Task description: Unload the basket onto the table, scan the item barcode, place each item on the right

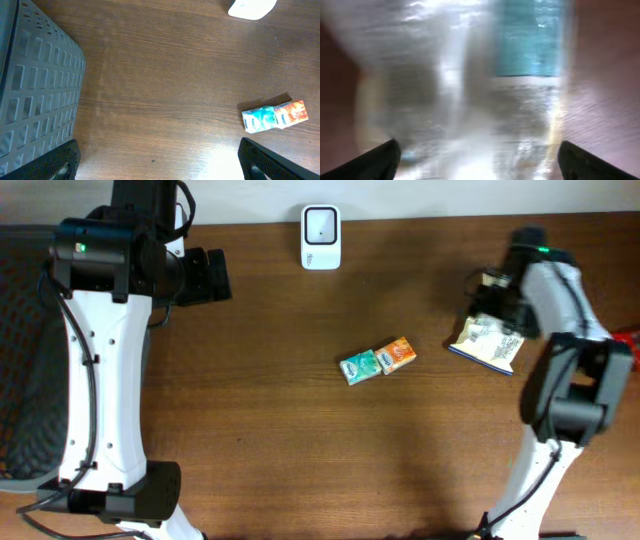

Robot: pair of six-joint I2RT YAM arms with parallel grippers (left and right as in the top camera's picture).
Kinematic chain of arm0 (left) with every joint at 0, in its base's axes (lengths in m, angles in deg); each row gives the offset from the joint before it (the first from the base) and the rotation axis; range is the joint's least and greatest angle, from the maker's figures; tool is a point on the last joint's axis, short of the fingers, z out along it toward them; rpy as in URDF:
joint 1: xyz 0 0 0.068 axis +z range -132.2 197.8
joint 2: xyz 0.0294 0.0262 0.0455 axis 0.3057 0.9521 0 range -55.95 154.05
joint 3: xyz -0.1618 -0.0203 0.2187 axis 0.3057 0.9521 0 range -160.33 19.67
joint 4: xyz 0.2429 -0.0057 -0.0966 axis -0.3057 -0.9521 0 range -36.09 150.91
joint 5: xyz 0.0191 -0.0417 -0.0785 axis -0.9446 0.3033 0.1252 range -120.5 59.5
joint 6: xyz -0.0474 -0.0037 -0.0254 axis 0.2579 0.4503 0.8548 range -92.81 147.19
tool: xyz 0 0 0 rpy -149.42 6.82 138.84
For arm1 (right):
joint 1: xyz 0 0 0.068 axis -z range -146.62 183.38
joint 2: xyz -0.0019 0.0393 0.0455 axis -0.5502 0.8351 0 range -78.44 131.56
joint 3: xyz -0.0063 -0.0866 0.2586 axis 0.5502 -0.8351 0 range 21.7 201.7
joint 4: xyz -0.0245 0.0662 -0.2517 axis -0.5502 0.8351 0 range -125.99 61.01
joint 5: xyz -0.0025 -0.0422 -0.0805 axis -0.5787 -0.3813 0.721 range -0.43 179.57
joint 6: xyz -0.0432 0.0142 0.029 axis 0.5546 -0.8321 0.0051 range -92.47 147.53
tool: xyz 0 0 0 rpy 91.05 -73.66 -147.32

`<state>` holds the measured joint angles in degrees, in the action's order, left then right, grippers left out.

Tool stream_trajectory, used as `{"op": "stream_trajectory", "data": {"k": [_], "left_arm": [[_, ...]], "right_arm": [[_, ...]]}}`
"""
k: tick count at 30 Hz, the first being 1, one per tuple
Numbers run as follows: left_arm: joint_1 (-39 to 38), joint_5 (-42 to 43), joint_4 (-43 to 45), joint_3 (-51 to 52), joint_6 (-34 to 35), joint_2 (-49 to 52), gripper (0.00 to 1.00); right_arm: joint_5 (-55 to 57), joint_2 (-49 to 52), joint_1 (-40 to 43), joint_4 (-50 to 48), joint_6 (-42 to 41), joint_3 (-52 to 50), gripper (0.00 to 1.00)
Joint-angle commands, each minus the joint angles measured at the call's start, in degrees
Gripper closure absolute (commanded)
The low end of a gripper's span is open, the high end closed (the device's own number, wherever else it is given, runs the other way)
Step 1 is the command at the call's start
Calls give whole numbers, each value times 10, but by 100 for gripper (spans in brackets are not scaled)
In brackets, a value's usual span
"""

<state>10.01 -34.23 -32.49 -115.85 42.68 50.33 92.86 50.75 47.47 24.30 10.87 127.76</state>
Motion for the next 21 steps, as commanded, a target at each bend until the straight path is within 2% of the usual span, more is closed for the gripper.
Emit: {"op": "stream_trajectory", "data": {"k": [1, 4, 5, 8, 10, 11, 12, 13, 16, 18, 20, 21], "left_arm": [[1, -6, 0, 0, 3, -10, 1], [1, -6, 0, 0, 3, -10, 1], [1, -6, 0, 0, 3, -10, 1], [1, -6, 0, 0, 3, -10, 1], [1, -6, 0, 0, 3, -10, 1], [1, -6, 0, 0, 3, -10, 1], [1, -6, 0, 0, 3, -10, 1], [1, -6, 0, 0, 3, -10, 1], [1, -6, 0, 0, 3, -10, 1], [1, -6, 0, 0, 3, -10, 1], [1, -6, 0, 0, 3, -10, 1], [1, -6, 0, 0, 3, -10, 1]], "right_arm": [[-99, -5, 58, 13, 55, 0, 1], [-141, -4, 94, 9, 94, -1, 1], [-159, 3, 97, 7, 133, -1, 1], [-168, 35, 96, 3, 144, -2, 1], [-252, 71, 96, -12, 161, -2, 3], [-325, 80, 94, -19, 187, -2, 17], [-338, 84, 92, -29, 193, -2, 43], [-327, 84, 91, -37, 189, -2, 96], [-271, 63, 99, -24, 161, 25, 96], [-178, 13, 94, 3, 127, 56, 96], [-8, -58, 63, 13, 64, 59, 96], [128, -83, 34, 20, 25, 59, 96]]}}
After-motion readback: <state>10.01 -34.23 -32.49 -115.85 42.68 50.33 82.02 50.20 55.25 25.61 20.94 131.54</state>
